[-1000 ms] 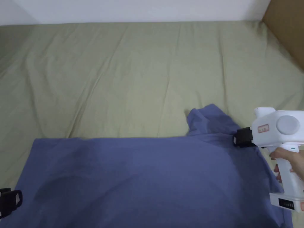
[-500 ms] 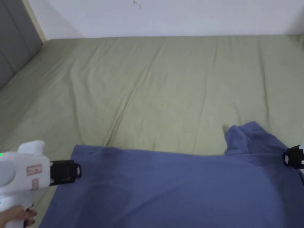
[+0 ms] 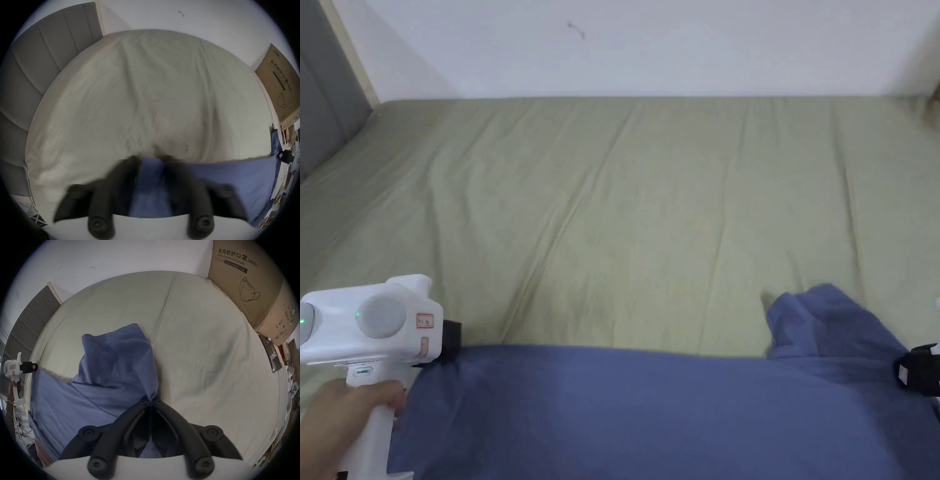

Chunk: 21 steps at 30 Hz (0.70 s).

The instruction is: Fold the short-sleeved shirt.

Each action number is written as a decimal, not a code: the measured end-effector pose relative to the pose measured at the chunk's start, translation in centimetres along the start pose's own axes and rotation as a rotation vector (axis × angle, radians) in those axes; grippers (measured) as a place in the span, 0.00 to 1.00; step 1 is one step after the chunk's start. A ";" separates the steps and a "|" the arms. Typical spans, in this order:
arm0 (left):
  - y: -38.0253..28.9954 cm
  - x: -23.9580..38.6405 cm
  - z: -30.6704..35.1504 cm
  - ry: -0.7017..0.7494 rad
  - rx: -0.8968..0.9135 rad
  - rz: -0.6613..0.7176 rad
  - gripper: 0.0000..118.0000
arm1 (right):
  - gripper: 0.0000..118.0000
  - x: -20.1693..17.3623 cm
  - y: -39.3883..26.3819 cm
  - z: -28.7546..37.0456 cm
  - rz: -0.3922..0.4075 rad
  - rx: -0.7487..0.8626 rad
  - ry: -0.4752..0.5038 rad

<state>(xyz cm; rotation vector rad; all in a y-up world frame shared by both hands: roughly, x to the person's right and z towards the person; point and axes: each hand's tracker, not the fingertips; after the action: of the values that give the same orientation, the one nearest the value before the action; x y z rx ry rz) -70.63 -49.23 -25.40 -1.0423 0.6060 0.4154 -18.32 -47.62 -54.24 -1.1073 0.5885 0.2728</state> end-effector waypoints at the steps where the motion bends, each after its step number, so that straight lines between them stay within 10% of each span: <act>1: 0.2 -0.1 0.3 -0.039 -0.027 0.030 0.02 | 0.00 -0.3 0.0 0.8 0.025 0.014 -0.003; 21: -18.4 -6.5 20.4 -0.135 0.114 -0.041 0.02 | 0.00 0.8 -20.1 17.6 -0.099 0.097 0.131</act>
<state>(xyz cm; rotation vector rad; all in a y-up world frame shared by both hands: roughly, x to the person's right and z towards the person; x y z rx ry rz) -59.40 -39.62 -1.38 -0.9088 0.4813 0.4067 -2.47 -40.58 -33.94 -1.0625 0.6542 0.0858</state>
